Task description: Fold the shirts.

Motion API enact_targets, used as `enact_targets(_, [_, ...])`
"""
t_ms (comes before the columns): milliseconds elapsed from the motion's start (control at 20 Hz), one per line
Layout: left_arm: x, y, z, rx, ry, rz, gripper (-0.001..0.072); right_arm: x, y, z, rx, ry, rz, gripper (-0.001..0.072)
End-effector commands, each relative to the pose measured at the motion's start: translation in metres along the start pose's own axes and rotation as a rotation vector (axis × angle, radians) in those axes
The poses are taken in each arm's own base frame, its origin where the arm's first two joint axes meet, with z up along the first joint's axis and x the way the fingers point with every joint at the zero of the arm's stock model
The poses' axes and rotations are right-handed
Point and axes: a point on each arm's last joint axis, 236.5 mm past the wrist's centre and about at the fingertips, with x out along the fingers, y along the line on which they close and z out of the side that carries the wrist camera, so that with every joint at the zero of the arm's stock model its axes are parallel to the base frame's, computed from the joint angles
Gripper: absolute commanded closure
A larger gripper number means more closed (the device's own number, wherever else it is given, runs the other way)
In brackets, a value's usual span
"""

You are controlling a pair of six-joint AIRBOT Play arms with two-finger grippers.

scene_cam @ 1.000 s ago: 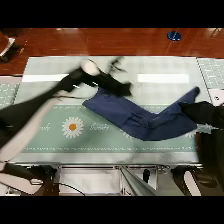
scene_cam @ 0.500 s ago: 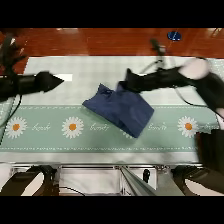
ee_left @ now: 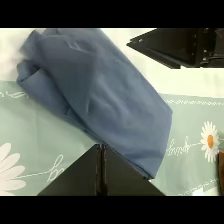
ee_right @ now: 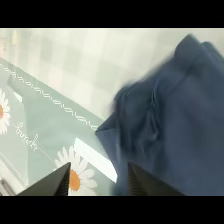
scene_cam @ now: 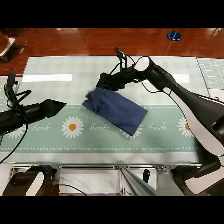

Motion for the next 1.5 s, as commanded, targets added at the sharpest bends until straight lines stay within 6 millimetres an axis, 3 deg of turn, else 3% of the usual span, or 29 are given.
enact_targets(0, [0.002, 0.005, -0.004, -0.013, 0.0, 0.005, 0.0689, -0.039, -0.008, 0.001, 0.001, 0.048, -0.002, 0.03])
enact_targets(100, [0.002, 0.005, -0.004, -0.013, 0.001, 0.005, 0.0688, -0.101, -0.029, 0.0, -0.07, 0.055, -0.136, 0.03])
enact_targets(250, [0.002, 0.005, -0.004, -0.013, 0.0, 0.006, 0.0688, -0.205, -0.086, -0.02, -0.102, -0.024, -0.496, 0.03])
enact_targets(300, [0.003, 0.006, -0.004, -0.013, -0.001, 0.007, 0.0689, -0.234, -0.106, -0.034, -0.071, -0.086, -0.591, 0.03])
enact_targets(400, [0.003, 0.006, -0.004, -0.013, -0.001, 0.007, 0.0688, -0.263, -0.144, -0.077, 0.054, -0.224, -0.683, 0.03])
enact_targets(500, [0.003, 0.005, -0.004, -0.013, 0.0, 0.006, 0.0689, -0.253, -0.168, -0.126, 0.216, -0.371, -0.645, 0.03])
enact_targets(650, [0.004, 0.007, -0.004, -0.018, 0.005, 0.008, 0.0689, -0.194, -0.183, -0.178, 0.472, -0.427, -0.444, 0.03])
enact_targets(750, [0.006, 0.008, -0.005, -0.024, 0.011, 0.01, 0.0689, -0.158, -0.182, -0.195, 0.573, -0.386, -0.336, 0.03])
enact_targets(1050, [0.007, 0.009, -0.006, -0.028, 0.016, 0.012, 0.0689, -0.087, -0.167, -0.191, 0.604, -0.224, -0.194, 0.03])
enact_targets(1200, [0.006, 0.009, -0.008, -0.027, 0.025, 0.009, 0.0689, -0.066, -0.171, -0.183, 0.617, -0.159, -0.184, 0.03])
enact_targets(1350, [0.006, 0.008, -0.01, -0.027, 0.032, 0.008, 0.0689, -0.051, -0.157, -0.166, 0.551, -0.089, -0.128, 0.0339])
enact_targets(1400, [0.006, 0.008, -0.009, -0.027, 0.032, 0.008, 0.0689, -0.049, -0.147, -0.157, 0.504, -0.07, -0.103, 0.0467])
enact_targets(1450, [0.006, 0.008, -0.009, -0.027, 0.032, 0.008, 0.0689, -0.05, -0.132, -0.145, 0.412, -0.062, -0.069, 0.0688])
